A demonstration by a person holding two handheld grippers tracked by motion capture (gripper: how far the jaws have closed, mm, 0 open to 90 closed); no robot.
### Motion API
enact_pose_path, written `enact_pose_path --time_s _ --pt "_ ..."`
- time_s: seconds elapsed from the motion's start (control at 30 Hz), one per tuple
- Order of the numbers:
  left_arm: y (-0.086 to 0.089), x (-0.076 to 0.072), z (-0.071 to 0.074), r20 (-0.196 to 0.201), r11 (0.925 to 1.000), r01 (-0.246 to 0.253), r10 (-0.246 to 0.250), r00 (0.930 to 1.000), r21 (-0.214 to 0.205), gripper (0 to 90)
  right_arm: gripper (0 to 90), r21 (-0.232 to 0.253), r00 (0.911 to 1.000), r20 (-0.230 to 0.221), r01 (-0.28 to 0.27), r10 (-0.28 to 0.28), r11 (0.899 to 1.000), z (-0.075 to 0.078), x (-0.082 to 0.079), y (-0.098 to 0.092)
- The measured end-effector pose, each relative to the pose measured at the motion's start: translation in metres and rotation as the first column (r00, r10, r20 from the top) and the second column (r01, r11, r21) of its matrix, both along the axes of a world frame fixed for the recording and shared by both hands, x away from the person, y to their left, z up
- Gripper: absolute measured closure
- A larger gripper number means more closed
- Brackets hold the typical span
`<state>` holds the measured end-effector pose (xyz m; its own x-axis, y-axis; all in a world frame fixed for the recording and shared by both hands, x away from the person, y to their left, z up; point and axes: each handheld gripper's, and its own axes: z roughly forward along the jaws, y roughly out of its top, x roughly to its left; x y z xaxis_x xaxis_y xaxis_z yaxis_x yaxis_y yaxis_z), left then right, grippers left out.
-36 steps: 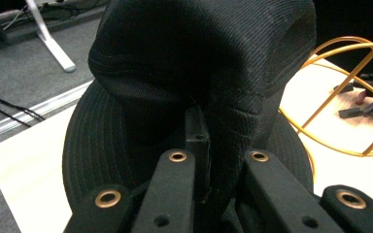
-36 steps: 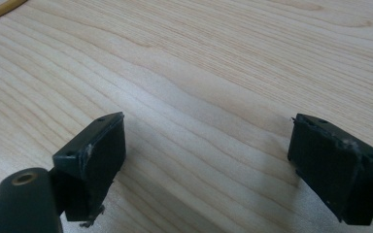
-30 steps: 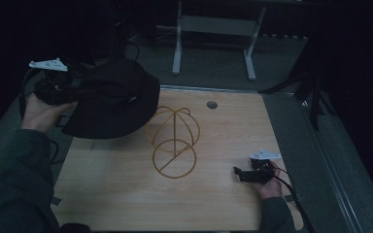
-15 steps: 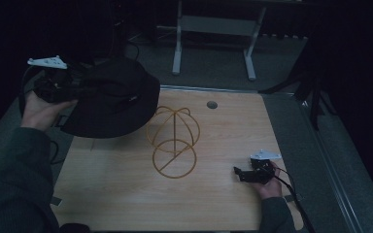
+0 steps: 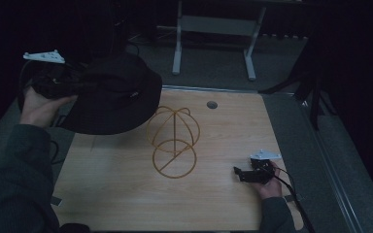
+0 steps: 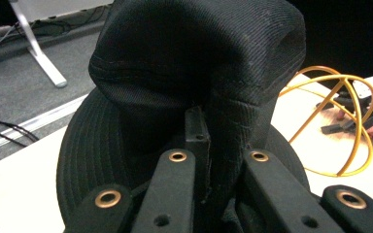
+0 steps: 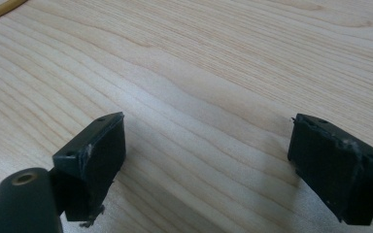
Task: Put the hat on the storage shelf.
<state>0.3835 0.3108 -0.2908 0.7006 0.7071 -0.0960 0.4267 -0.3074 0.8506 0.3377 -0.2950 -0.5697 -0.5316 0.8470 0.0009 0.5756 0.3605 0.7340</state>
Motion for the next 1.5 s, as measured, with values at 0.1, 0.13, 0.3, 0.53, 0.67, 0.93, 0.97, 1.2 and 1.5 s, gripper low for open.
enact_pose_path --time_s 0.1,0.13,0.3,0.53,0.67,0.93,0.97,1.2,1.5 --pt "0.001 0.0 0.002 0.004 0.9999 0.002 -0.002 1.0 -0.01 87.9 13.5 0.0 1.0 0.0 0.0 0.0 1.0 0.0 0.0 0.0" --pt "0.001 0.0 0.002 0.004 0.9999 0.002 -0.002 1.0 -0.01 88.0 13.5 0.0 1.0 0.0 0.0 0.0 1.0 0.0 0.0 0.0" --pt "0.001 0.0 0.006 0.008 0.9997 0.008 -0.008 0.9999 -0.024 88.0 13.5 0.001 1.0 -0.001 0.0 0.0 1.0 0.0 0.0 0.0" --pt "0.0 0.0 0.012 0.013 0.9987 0.026 -0.026 0.9996 -0.044 87.9 13.5 0.0 1.0 0.0 0.0 0.0 1.0 0.0 0.0 0.0" --pt "0.0 0.0 0.015 0.022 0.9973 0.039 -0.038 0.999 -0.062 88.0 13.5 -0.001 1.0 0.0 -0.001 0.001 1.0 0.0 0.0 0.0" --pt "-0.001 -0.001 0.017 0.029 0.994 0.069 -0.067 0.9974 -0.085 88.0 13.5 -0.001 1.0 0.0 -0.001 0.001 1.0 0.0 0.0 0.0" --pt "-0.001 -0.001 0.017 0.029 0.994 0.069 -0.067 0.9974 -0.085 87.9 13.5 -0.001 1.0 0.0 -0.001 0.001 1.0 0.0 0.0 0.0" --pt "0.0 0.0 0.019 0.034 0.9903 0.089 -0.086 0.9957 -0.107 87.9 13.5 -0.001 1.0 0.0 -0.001 0.001 1.0 0.0 0.0 0.0" --pt "0.001 -0.002 0.022 0.045 0.9829 0.123 -0.118 0.992 -0.137 88.0 13.5 -0.001 1.0 0.0 0.0 0.0 1.0 0.0 0.0 0.0"
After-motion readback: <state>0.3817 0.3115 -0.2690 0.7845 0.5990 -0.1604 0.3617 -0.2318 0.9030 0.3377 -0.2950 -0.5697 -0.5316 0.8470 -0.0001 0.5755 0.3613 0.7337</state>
